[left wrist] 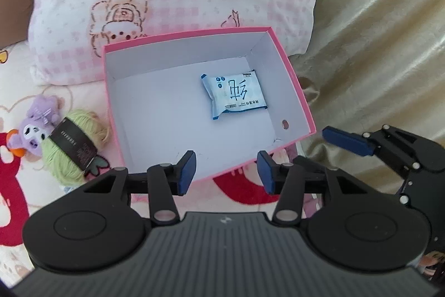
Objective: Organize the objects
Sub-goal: 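Withdraw the left tool from the box toward the green yarn ball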
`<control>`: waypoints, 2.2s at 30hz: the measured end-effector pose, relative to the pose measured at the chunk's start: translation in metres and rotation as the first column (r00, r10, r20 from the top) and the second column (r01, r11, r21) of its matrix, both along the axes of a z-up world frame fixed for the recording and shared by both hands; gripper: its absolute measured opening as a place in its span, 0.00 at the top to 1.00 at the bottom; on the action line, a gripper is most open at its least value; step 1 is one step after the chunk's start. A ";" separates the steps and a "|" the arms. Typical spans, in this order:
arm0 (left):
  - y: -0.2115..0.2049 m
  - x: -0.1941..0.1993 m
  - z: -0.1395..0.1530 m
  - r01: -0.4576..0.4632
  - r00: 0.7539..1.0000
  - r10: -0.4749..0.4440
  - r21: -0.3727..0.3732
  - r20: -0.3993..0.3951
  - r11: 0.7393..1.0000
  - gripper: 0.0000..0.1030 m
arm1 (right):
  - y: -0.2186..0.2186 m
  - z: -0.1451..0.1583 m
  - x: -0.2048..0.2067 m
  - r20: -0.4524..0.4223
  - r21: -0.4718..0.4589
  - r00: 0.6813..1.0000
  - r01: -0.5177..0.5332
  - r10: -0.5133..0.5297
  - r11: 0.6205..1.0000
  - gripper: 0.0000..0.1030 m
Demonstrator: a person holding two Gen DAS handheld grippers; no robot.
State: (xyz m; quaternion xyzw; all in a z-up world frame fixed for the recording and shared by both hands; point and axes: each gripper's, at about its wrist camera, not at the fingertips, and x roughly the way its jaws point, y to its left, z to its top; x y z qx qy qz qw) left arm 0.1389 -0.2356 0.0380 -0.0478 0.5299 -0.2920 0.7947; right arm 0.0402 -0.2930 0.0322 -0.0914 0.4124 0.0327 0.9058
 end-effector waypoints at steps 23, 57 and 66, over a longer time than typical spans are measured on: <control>0.129 -0.077 0.036 -0.046 0.998 0.043 0.080 0.037 0.996 0.47 | 0.072 0.027 -0.047 -0.022 -0.012 0.987 -0.158 0.158 0.987 0.21; 0.209 -0.096 -0.013 -0.132 0.990 0.128 0.066 0.060 0.989 0.16 | 0.190 -0.034 -0.048 0.034 0.087 0.928 -0.372 0.371 0.924 0.10; 0.207 -0.065 -0.049 -0.135 0.988 0.132 0.034 0.078 0.990 0.16 | 0.214 -0.077 -0.018 0.093 0.105 0.945 -0.322 0.313 0.941 0.10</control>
